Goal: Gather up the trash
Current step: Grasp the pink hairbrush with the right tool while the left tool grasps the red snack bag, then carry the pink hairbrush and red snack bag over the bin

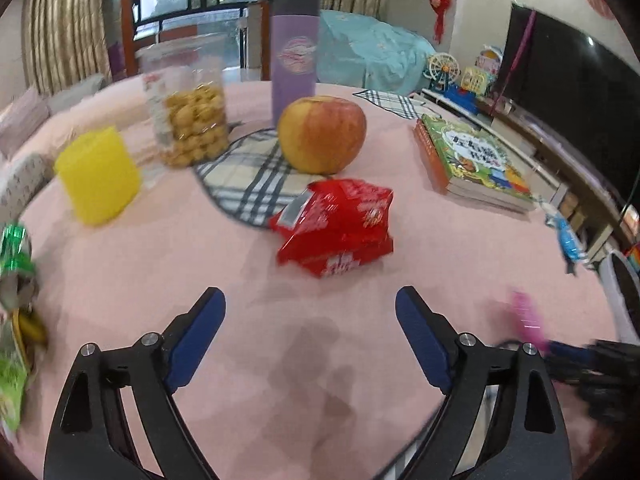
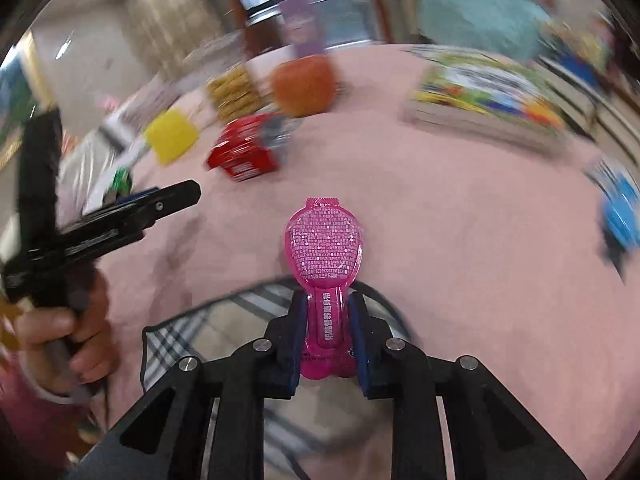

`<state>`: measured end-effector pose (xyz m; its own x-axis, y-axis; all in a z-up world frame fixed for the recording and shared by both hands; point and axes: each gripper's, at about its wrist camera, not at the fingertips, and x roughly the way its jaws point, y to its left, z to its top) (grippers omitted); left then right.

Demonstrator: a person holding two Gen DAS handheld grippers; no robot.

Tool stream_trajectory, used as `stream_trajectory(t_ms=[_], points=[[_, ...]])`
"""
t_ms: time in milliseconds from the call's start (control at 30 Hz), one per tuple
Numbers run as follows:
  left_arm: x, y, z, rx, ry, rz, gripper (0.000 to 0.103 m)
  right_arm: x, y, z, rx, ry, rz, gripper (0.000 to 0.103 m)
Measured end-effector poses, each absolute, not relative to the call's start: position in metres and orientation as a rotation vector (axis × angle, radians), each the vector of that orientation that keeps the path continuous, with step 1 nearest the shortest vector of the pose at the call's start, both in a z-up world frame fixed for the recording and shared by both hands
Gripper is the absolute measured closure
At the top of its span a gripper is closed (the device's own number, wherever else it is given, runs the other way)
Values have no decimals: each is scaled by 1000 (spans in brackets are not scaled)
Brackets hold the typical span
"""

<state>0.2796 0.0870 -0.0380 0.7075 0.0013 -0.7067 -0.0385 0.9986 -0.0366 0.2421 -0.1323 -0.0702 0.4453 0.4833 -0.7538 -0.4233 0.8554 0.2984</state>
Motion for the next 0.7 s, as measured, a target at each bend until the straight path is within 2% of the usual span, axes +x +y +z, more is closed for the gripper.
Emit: stream_trajectory(t_ms=[167, 300, 333, 367, 400, 433, 467, 600, 667, 700], points=[[313, 66, -44, 71, 783, 64, 9, 227, -205, -69, 194, 943, 427, 82], [330, 61, -54, 103, 805, 107, 12, 220, -222, -77, 224, 963, 398, 80], [332, 61, -53, 88, 801, 84, 31, 218, -224, -78, 245, 961, 403, 80], [334, 61, -54, 72, 802, 67, 61, 216, -226, -77, 258, 955, 404, 79], [336, 63, -56, 46, 818, 45, 75, 215, -225, -77, 259, 951, 401, 79], [338, 64, -59, 32, 831, 34, 94, 213, -225, -77, 262, 942, 399, 78], [339, 66, -61, 14, 843, 22, 98, 212, -225, -77, 266, 936, 399, 78], [323, 65, -55, -15, 826, -19, 101, 209, -229, -76, 297, 915, 383, 75], [310, 58, -52, -31, 824, -55, 101, 204, -234, -73, 323, 893, 375, 63], [303, 55, -52, -44, 824, -73, 101, 207, -234, -74, 332, 885, 373, 60]])
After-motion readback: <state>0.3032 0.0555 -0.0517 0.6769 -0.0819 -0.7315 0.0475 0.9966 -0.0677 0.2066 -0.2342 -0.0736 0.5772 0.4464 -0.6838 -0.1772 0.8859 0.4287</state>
